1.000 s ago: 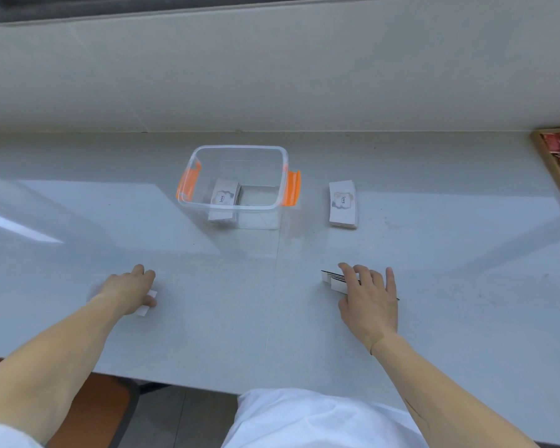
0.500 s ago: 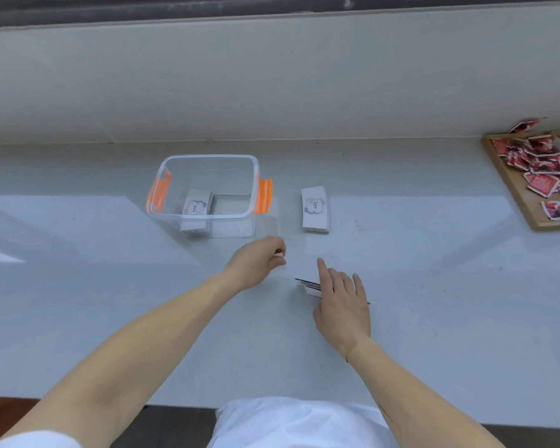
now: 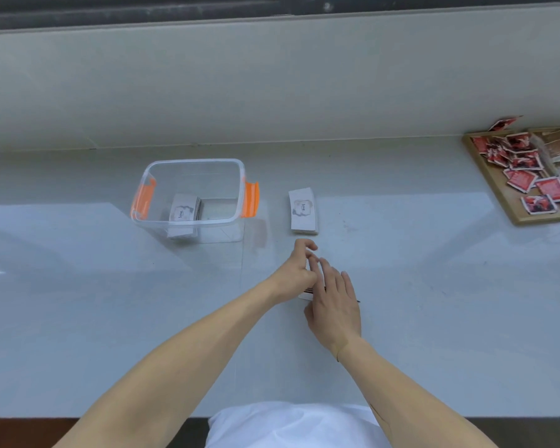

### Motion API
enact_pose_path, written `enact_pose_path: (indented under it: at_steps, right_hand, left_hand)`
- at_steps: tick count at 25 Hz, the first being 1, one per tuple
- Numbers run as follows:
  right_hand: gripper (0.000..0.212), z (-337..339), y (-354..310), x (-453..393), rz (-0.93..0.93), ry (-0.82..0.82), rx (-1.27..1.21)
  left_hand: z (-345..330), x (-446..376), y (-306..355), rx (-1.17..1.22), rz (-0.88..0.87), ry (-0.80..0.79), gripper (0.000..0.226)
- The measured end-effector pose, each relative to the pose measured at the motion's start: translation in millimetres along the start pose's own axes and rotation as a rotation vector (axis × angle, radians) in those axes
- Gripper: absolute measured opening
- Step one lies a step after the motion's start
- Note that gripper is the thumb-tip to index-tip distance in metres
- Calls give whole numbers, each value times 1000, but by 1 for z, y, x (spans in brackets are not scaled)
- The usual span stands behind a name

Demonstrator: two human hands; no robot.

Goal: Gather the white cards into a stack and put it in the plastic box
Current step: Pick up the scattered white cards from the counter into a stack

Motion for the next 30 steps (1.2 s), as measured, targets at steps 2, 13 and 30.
enact_pose_path:
  at_steps: [2, 13, 30]
  right_hand:
    - [64, 1, -2, 2, 10, 26, 31]
    - [13, 4, -1, -1, 12, 63, -5]
    - [21, 0, 12, -9, 31, -103, -33]
  left_hand:
    - [-1, -1, 2, 133, 24, 56, 60]
    - [57, 29, -52, 154, 39, 542, 35]
    - [-12, 27, -54, -303, -136, 157, 21]
Point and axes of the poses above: each hand's wrist, its own x-axis away from the middle knuckle, its own z-axis out of the back of the hand, y = z × x, the point moved 6 cm from there along -x, towards the middle knuckle, and after that the axes turned 7 degrees about -z, right-handed, at the moved point
